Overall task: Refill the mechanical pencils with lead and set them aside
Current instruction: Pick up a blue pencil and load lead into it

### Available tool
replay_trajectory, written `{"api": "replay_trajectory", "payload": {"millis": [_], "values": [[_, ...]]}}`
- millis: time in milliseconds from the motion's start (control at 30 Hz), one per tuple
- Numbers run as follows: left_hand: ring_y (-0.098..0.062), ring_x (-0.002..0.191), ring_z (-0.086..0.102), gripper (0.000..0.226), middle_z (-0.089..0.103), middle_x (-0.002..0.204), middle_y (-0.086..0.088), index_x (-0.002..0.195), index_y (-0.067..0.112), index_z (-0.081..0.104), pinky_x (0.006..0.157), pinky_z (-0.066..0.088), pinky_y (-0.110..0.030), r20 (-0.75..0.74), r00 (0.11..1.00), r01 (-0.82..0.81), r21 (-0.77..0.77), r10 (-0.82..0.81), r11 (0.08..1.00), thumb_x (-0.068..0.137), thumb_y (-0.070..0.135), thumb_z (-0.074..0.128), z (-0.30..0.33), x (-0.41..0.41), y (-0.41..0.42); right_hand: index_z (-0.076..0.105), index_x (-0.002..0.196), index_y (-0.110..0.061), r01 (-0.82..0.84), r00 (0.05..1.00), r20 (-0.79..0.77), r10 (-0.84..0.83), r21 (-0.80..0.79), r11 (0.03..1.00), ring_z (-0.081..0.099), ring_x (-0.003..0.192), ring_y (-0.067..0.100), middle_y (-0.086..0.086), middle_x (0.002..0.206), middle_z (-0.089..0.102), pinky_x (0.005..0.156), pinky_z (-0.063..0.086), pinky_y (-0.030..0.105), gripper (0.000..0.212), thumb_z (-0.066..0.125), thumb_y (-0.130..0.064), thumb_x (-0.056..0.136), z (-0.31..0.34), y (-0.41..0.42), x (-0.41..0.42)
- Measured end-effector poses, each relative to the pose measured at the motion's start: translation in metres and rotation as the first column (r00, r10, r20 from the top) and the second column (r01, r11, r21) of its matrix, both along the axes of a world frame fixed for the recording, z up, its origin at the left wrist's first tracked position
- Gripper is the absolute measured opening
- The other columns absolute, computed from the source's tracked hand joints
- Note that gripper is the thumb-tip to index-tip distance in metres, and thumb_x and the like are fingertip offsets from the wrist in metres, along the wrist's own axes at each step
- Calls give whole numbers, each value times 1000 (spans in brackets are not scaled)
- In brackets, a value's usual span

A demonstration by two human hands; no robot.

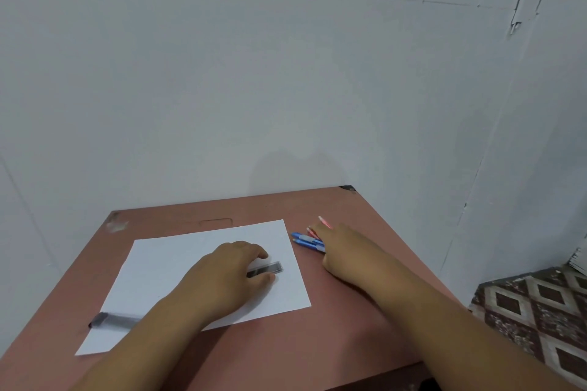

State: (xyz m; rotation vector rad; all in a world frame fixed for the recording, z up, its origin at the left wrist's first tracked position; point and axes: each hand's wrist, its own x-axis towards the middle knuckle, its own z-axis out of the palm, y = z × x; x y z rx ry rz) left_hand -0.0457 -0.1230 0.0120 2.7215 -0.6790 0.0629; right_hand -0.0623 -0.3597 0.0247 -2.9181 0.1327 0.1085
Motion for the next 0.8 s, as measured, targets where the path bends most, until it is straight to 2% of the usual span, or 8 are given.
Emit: {"api": "replay_trajectory", "payload": {"millis": [133,300,433,533,633,700,800], "values": [[1,115,50,41,55,127,28,128,43,56,95,45,-25,-8,1000,-5,-2,5,1000,93,64,52,4,-2,7,25,154,-39,6,1000,10,-6,11,1000,55,84,23,9,115,47,77,53,37,65,38,-10,98,-2,0,-3],[0,126,47,44,51,137,27,133,43,53,100,43,-25,5,999,-32,6,32,999,94,64,50,7,-6,24,28,153,-39,25,1000,18,-25,33,999,59,91,25,10,121,50,78,53,37,67,40,-7,96,-2,2,-3],[0,129,44,48,48,141,28,134,44,51,103,41,-25,1,998,-66,3,66,998,92,67,51,11,-7,41,28,155,-40,51,998,29,-52,60,997,60,102,28,10,137,47,87,55,39,69,40,-7,96,-1,5,-3],[-1,129,45,47,49,141,27,133,44,52,104,42,-28,-12,995,-96,1,96,995,91,67,53,11,-7,56,24,158,-38,59,997,35,-64,123,991,58,116,28,7,159,34,92,53,36,72,40,-8,95,3,14,-4],[-1,130,44,44,48,142,26,132,44,52,99,42,-25,-17,989,-150,20,150,989,92,64,52,12,-7,70,25,158,-36,11,998,55,-21,178,984,61,112,27,8,159,36,90,55,37,73,43,-7,94,12,36,0],[-2,124,49,43,45,142,27,132,46,51,92,47,-26,-32,979,-199,32,200,979,93,64,51,12,-8,80,24,160,-34,-30,999,51,19,233,972,62,114,27,2,165,26,89,56,37,77,44,-2,93,21,59,4],[0,87,64,42,47,136,24,129,46,52,84,54,-30,-62,967,-249,-4,249,968,92,65,51,12,-10,95,24,160,-34,-70,997,49,58,295,953,61,116,27,1,165,26,86,55,36,78,42,0,92,32,99,9]]}}
